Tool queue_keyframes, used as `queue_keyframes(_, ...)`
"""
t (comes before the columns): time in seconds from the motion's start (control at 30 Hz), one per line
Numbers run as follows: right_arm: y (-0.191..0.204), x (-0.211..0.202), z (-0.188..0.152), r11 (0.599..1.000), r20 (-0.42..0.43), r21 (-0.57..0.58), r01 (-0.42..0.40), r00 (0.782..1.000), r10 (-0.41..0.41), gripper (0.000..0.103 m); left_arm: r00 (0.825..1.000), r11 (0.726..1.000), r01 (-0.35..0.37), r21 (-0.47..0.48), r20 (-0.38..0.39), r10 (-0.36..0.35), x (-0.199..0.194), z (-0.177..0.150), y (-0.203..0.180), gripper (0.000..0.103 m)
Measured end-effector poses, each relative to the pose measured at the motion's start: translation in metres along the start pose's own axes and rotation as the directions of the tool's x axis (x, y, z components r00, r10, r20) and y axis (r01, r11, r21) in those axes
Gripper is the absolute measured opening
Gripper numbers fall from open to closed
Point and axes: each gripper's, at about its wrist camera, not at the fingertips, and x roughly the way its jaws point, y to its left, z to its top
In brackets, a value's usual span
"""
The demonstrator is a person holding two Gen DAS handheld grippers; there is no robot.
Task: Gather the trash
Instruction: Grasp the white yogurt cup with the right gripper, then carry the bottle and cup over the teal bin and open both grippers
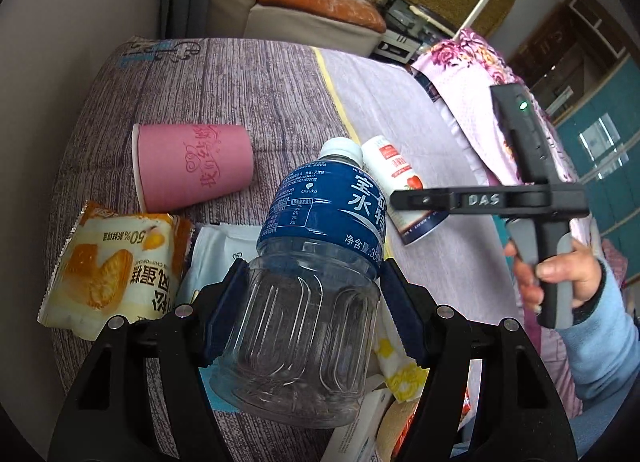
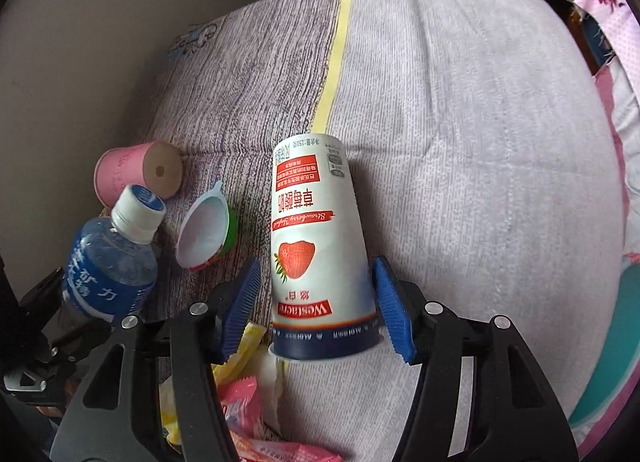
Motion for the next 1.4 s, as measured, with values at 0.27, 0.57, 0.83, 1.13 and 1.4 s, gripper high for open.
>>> queue_keyframes(0.27, -0.022, -0.036, -0.025, 0.995, 0.11, 0.071, -0.073, 0.992, 0.065, 0.048, 1.0, 1.0, -0.006, 0.014, 0.004, 0.006, -0.003, 0.002, -0.018, 0.069)
queue_keyframes(0.57, -0.07, -0.101, -0.079, 0.978, 0.232, 0.167, -0.121, 0.969, 0.08, 0.048, 1.0, 0.992, 0.007, 0.124, 0.007, -0.007, 0.001, 0.015, -0.086, 0.069)
queue_keyframes(0.83, -0.127, -0.149, -0.136, 0.951, 0.344, 0.289, -0.112, 0.939, 0.006, 0.048, 1.0, 0.974, 0.011, 0.224, -0.02, -0.007, 0.029, 0.023, -0.164, 0.069)
queue_keyframes(1.13, -0.193, -0.173, -0.19, 0.907, 0.419, 0.402, -0.123, 0.906, -0.063, 0.048, 0.994, 0.943, 0.046, 0.33, -0.113, -0.009, 0.083, 0.017, -0.25, 0.069)
queue_keyframes(1.4, -0.253, -0.189, -0.232, 0.849, 0.469, 0.503, -0.162, 0.876, -0.111, 0.048, 0.981, 0.901, 0.074, 0.428, -0.194, 0.012, 0.131, 0.004, -0.321, 0.069)
